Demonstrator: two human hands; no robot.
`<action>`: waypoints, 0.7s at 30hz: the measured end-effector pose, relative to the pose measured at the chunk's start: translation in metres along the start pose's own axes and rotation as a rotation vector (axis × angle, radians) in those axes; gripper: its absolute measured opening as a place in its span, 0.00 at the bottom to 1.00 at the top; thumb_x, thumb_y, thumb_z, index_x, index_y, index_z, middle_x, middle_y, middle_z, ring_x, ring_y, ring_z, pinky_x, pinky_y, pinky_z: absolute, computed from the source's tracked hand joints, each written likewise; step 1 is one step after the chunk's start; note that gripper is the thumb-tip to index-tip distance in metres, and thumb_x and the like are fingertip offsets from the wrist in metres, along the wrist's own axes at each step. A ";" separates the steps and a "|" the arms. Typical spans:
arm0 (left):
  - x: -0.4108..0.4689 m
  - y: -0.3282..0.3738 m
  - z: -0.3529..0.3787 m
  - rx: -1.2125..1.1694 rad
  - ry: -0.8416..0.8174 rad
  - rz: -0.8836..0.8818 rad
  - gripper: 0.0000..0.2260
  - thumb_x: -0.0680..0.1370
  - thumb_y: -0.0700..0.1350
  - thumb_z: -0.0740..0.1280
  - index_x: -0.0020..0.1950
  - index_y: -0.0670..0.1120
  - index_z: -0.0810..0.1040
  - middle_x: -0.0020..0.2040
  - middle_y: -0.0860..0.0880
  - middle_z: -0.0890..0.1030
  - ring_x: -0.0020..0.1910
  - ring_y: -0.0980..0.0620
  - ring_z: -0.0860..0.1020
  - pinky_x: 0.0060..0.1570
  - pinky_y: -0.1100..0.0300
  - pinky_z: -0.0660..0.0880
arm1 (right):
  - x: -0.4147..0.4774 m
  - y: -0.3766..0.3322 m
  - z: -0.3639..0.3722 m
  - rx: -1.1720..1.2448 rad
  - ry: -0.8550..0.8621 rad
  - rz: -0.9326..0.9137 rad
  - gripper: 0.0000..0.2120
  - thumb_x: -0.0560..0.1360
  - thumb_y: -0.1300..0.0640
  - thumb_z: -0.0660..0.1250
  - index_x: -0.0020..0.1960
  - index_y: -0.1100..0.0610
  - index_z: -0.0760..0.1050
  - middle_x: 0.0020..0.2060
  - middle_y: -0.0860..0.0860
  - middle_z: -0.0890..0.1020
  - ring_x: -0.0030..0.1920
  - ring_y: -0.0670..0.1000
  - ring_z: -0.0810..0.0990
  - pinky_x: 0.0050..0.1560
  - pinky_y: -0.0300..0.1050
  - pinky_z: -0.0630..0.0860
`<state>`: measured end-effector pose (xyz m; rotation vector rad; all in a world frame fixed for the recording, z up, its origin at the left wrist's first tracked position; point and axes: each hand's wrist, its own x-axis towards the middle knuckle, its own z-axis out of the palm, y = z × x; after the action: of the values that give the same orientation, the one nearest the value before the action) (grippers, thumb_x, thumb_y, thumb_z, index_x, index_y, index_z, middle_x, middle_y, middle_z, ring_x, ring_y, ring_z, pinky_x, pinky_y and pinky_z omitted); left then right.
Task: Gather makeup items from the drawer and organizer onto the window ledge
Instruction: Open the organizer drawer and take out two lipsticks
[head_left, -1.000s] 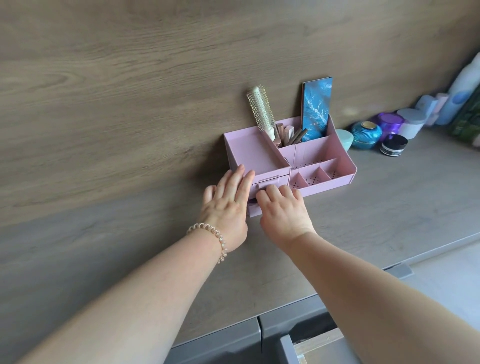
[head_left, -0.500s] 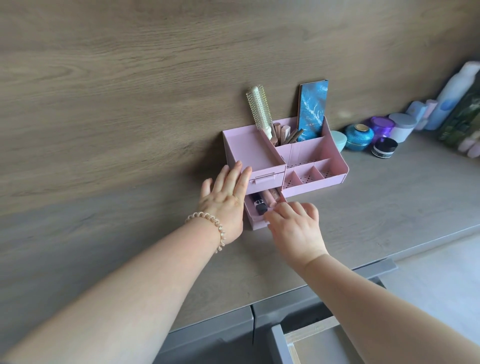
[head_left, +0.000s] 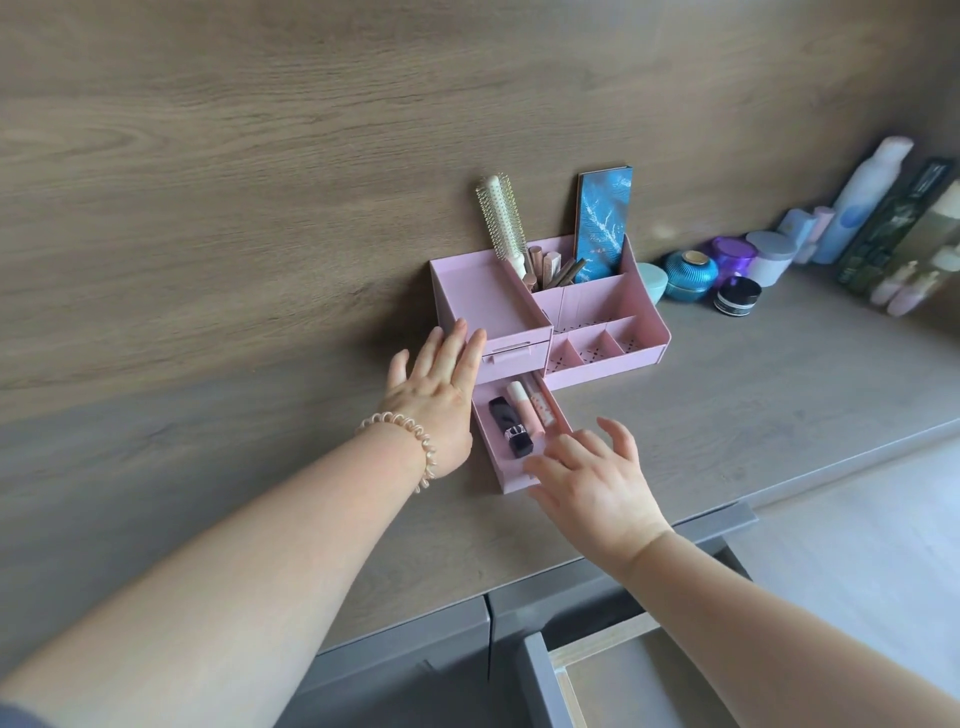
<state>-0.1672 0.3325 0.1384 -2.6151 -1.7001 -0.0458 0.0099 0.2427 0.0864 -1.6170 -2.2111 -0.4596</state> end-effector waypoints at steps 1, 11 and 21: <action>-0.001 0.000 -0.002 -0.018 -0.001 -0.002 0.40 0.74 0.48 0.61 0.75 0.52 0.35 0.78 0.51 0.38 0.76 0.49 0.39 0.72 0.47 0.45 | 0.001 0.000 -0.003 0.022 0.005 0.013 0.05 0.68 0.51 0.68 0.42 0.50 0.80 0.38 0.47 0.80 0.41 0.54 0.79 0.62 0.58 0.63; -0.013 0.046 0.011 -0.285 0.109 -0.161 0.21 0.66 0.61 0.67 0.54 0.51 0.73 0.54 0.49 0.77 0.56 0.44 0.73 0.53 0.52 0.67 | 0.066 0.015 -0.004 0.093 -0.403 0.339 0.13 0.77 0.49 0.55 0.58 0.45 0.74 0.58 0.50 0.75 0.62 0.56 0.67 0.62 0.52 0.61; 0.008 0.042 0.025 -0.224 -0.099 -0.246 0.24 0.64 0.62 0.69 0.55 0.52 0.73 0.56 0.47 0.75 0.58 0.43 0.70 0.55 0.52 0.68 | 0.063 0.009 0.001 0.035 -0.398 0.253 0.09 0.72 0.53 0.63 0.49 0.48 0.80 0.57 0.47 0.78 0.68 0.56 0.62 0.67 0.52 0.56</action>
<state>-0.1250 0.3231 0.1138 -2.5759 -2.1616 -0.1193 0.0008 0.2989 0.1159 -2.0795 -2.2141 -0.0283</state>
